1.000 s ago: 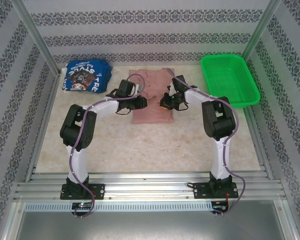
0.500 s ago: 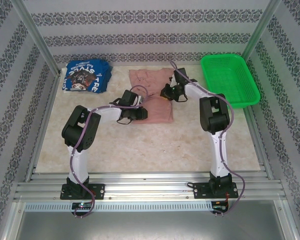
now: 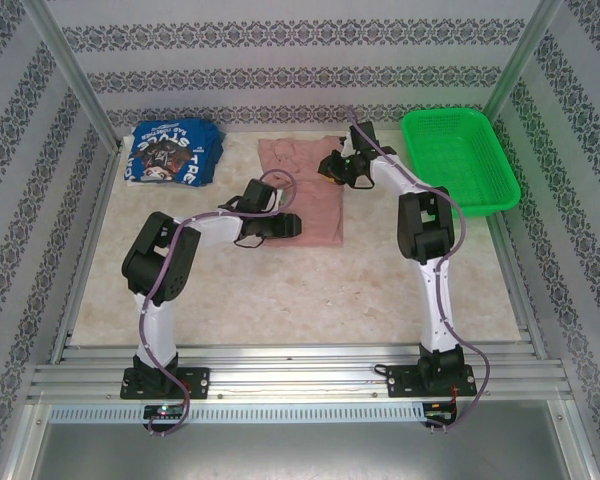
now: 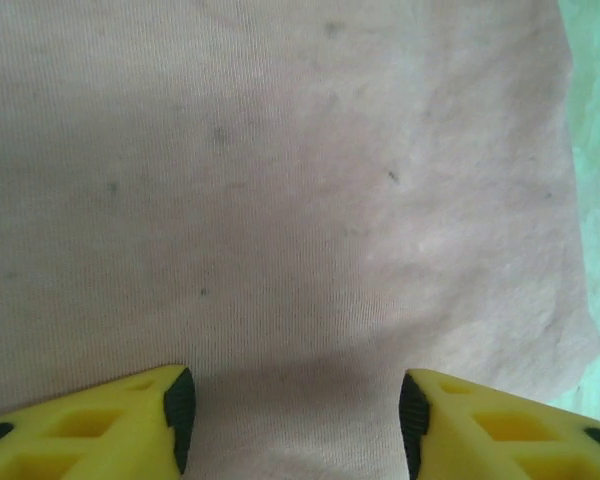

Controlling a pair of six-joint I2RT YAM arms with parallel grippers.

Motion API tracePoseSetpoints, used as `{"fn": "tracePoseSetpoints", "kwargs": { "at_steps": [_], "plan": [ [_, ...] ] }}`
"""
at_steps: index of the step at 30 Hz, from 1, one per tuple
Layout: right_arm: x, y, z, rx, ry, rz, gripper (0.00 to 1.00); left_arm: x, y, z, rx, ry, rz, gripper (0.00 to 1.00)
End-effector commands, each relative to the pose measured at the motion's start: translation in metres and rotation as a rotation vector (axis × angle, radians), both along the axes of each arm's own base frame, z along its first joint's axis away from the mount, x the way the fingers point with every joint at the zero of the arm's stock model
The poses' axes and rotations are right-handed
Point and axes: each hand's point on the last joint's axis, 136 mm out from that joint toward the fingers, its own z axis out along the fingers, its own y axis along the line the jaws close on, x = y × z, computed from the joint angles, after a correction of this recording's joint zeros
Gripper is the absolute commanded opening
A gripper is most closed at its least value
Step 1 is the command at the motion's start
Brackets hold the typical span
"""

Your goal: Fold and stack the t-shirts

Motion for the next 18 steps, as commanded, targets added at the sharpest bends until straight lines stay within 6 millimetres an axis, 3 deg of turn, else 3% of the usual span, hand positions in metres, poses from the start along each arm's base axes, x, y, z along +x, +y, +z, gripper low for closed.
{"fn": "tracePoseSetpoints", "kwargs": {
  "at_steps": [1,6,11,18],
  "plan": [
    [-0.017,-0.007,0.055,-0.024,-0.109,0.028,0.28,0.027,0.007,0.032,-0.012,-0.075,0.061,0.63],
    [-0.048,-0.01,0.053,-0.004,-0.107,0.045,0.29,0.053,-0.002,0.041,-0.042,-0.056,0.05,0.63],
    [-0.075,-0.004,0.037,-0.021,-0.074,0.082,0.29,0.07,-0.005,0.049,-0.082,-0.075,0.075,0.63],
    [-0.109,-0.004,0.028,-0.009,-0.06,0.092,0.29,0.114,0.0,0.018,-0.063,-0.082,0.11,0.63]
  ]
}}
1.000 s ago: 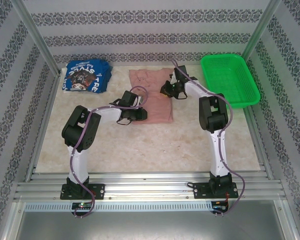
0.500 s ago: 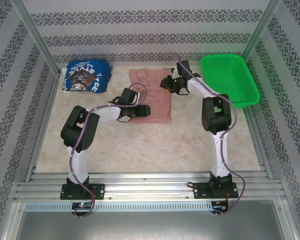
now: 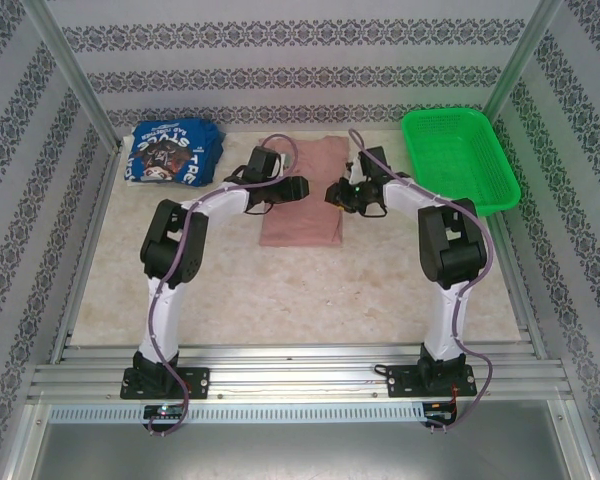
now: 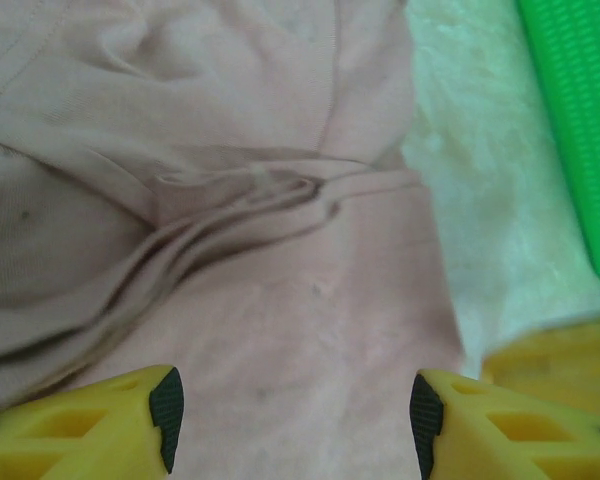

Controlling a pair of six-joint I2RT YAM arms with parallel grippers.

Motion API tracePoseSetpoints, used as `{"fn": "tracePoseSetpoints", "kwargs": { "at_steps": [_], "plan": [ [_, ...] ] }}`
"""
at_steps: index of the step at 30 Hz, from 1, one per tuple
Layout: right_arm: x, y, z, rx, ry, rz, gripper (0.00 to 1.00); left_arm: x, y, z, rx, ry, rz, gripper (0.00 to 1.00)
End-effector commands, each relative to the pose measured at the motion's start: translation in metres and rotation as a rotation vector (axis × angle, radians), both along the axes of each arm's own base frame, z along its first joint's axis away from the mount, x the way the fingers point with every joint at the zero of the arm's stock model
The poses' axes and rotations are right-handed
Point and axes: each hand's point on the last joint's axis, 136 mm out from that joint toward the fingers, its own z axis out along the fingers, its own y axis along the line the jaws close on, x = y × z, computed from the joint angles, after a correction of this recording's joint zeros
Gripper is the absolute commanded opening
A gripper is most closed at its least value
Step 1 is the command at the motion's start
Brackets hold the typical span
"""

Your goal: Fold and stack the t-shirts

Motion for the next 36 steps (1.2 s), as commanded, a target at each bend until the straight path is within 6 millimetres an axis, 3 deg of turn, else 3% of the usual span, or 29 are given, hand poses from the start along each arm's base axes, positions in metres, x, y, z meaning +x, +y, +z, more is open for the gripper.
{"fn": "tracePoseSetpoints", "kwargs": {
  "at_steps": [1,6,14,20,22,26,29,32,36],
  "plan": [
    [-0.008,0.006,0.033,0.019,-0.098,0.028,0.29,0.02,0.014,-0.02,0.013,0.016,0.045,0.62],
    [-0.037,0.007,0.025,0.005,-0.078,0.053,0.29,0.044,0.023,-0.013,-0.041,-0.024,0.081,0.63],
    [-0.074,0.013,-0.023,-0.03,0.035,0.082,0.29,0.056,0.015,0.008,-0.152,-0.054,0.065,0.67],
    [-0.091,0.013,-0.039,-0.055,0.068,0.064,0.3,0.072,0.025,-0.012,-0.129,-0.028,0.096,0.67],
    [-0.098,0.009,-0.04,-0.086,0.073,0.061,0.32,0.077,0.037,-0.017,-0.1,-0.031,0.121,0.67],
    [-0.112,-0.003,-0.039,-0.141,0.076,0.038,0.36,0.081,0.061,0.017,-0.142,-0.111,0.17,0.73],
    [-0.117,-0.011,-0.032,-0.164,0.059,0.026,0.4,0.07,0.072,0.06,-0.146,-0.18,0.168,0.81],
    [-0.12,-0.013,-0.023,-0.163,0.044,0.017,0.47,0.046,0.085,0.086,-0.142,-0.217,0.187,0.9],
    [-0.116,-0.006,-0.025,-0.138,0.054,0.032,0.49,0.009,0.095,0.094,-0.131,-0.185,0.185,1.0]
  ]
}}
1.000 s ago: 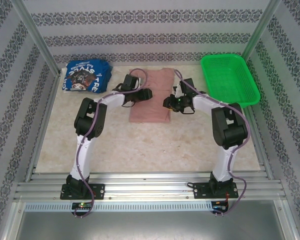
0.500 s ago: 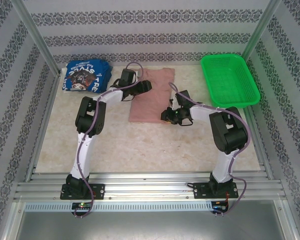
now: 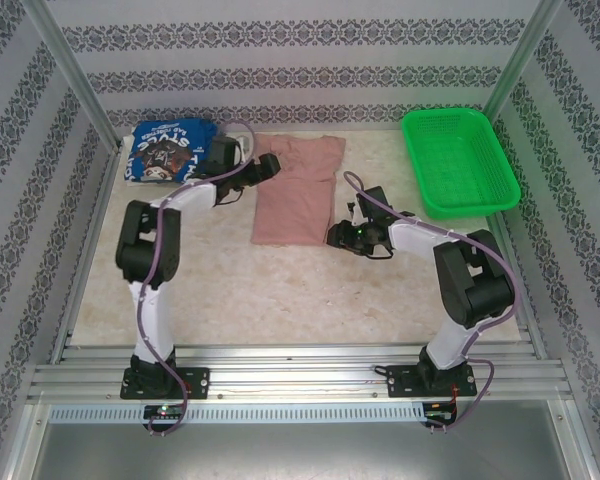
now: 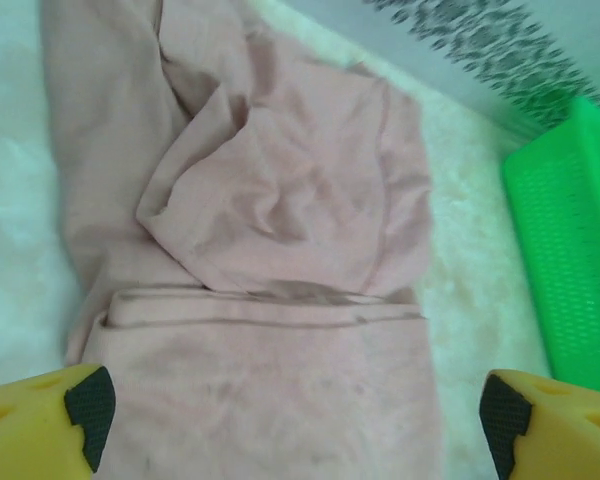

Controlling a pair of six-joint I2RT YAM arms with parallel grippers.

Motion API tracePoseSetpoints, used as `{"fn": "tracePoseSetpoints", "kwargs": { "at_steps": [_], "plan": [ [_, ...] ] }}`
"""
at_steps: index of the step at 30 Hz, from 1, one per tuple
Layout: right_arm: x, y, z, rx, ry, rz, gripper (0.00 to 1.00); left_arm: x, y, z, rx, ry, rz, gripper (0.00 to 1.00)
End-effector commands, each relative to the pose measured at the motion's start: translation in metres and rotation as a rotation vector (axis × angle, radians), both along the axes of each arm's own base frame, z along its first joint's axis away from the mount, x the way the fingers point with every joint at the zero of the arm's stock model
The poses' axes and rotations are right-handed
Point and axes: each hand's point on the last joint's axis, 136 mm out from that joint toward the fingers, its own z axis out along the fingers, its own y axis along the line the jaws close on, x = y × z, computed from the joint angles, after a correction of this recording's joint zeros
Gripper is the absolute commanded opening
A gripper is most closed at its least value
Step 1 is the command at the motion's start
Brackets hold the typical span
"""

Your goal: Fold and stack the t-shirts

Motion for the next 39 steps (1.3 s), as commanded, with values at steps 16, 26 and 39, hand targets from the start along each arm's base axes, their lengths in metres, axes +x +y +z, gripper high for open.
{"fn": "tracePoseSetpoints", "kwargs": {
  "at_steps": [16,26,39],
  "plan": [
    [0.037,0.038,-0.02,0.169,-0.015,-0.028,0.54,-0.138,-0.008,-0.09,-0.09,0.272,-0.118,0.89],
    [0.044,0.055,-0.005,0.203,-0.034,0.01,0.54,-0.174,-0.007,-0.105,-0.066,0.386,-0.111,0.81],
    [0.056,0.074,-0.003,0.191,-0.028,0.05,0.47,-0.174,-0.012,-0.124,-0.017,0.424,-0.137,0.43]
  ]
}}
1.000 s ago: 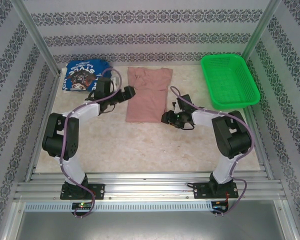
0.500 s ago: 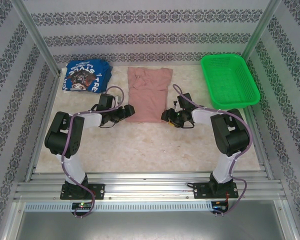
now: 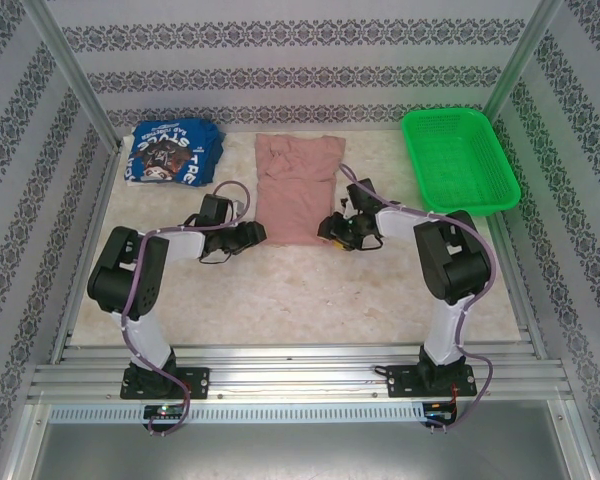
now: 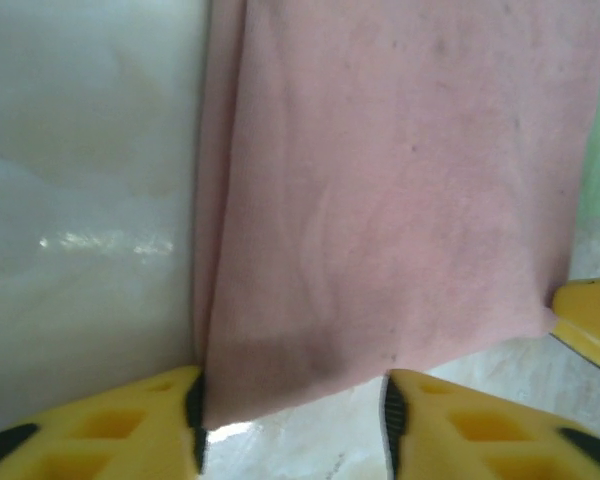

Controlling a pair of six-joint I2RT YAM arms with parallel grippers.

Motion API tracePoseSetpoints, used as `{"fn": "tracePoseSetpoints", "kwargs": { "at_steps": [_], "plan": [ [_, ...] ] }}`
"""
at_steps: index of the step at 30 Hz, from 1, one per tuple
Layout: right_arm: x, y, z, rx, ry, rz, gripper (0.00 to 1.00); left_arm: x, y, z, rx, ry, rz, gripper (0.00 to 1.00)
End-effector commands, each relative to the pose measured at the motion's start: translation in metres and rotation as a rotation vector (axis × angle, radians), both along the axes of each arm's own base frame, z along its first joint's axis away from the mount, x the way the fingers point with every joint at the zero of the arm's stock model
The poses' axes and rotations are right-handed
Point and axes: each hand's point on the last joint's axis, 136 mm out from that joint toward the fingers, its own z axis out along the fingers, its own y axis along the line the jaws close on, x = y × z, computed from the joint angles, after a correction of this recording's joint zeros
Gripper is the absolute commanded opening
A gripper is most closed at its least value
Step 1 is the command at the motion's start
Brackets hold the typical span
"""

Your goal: Fold and stack the t-shirts

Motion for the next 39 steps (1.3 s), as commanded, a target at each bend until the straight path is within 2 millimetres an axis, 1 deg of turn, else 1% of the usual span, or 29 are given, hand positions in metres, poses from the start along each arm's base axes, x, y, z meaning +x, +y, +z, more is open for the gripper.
{"fn": "tracePoseSetpoints", "kwargs": {
  "at_steps": [1,3,5,8,10,13,16,19,25,29,33,36,39],
  "plan": [
    [0.029,0.047,0.018,0.115,-0.164,0.092,0.45,-0.013,-0.012,-0.017,0.008,0.075,-0.058,0.39],
    [0.031,0.05,0.021,0.124,-0.163,0.098,0.37,-0.012,-0.013,-0.018,0.013,0.071,-0.065,0.33],
    [0.032,0.047,0.02,0.108,-0.162,0.094,0.27,-0.01,-0.014,-0.017,0.01,0.064,-0.071,0.26],
    [0.031,0.035,0.017,0.095,-0.143,0.071,0.08,-0.007,-0.012,-0.012,0.028,0.041,-0.075,0.15],
    [0.029,0.027,0.019,0.103,-0.143,0.05,0.0,-0.007,-0.011,-0.005,0.036,0.016,-0.085,0.11],
    [0.021,0.018,0.03,0.091,-0.156,0.051,0.0,-0.009,-0.007,0.009,0.048,-0.028,-0.086,0.08],
    [0.005,0.012,0.039,0.059,-0.16,0.081,0.0,-0.014,-0.006,0.026,0.047,-0.065,-0.086,0.07],
    [-0.013,0.009,0.044,0.057,-0.144,0.09,0.0,-0.023,-0.002,0.039,0.038,-0.086,-0.074,0.06],
    [-0.051,0.008,0.048,0.054,-0.119,0.097,0.0,-0.051,-0.002,0.052,0.006,-0.098,-0.07,0.06],
    [-0.08,0.002,0.053,0.044,-0.109,0.079,0.0,-0.076,-0.002,0.06,-0.003,-0.09,-0.085,0.05],
    [-0.105,0.001,0.064,0.037,-0.115,0.081,0.0,-0.093,-0.003,0.08,-0.025,-0.116,-0.09,0.06],
    [-0.107,-0.004,0.079,0.04,-0.138,0.07,0.0,-0.091,-0.003,0.098,-0.023,-0.151,-0.089,0.06],
    [-0.101,-0.006,0.101,0.041,-0.173,0.075,0.0,-0.081,-0.005,0.118,-0.03,-0.189,-0.09,0.06]
  ]
}}
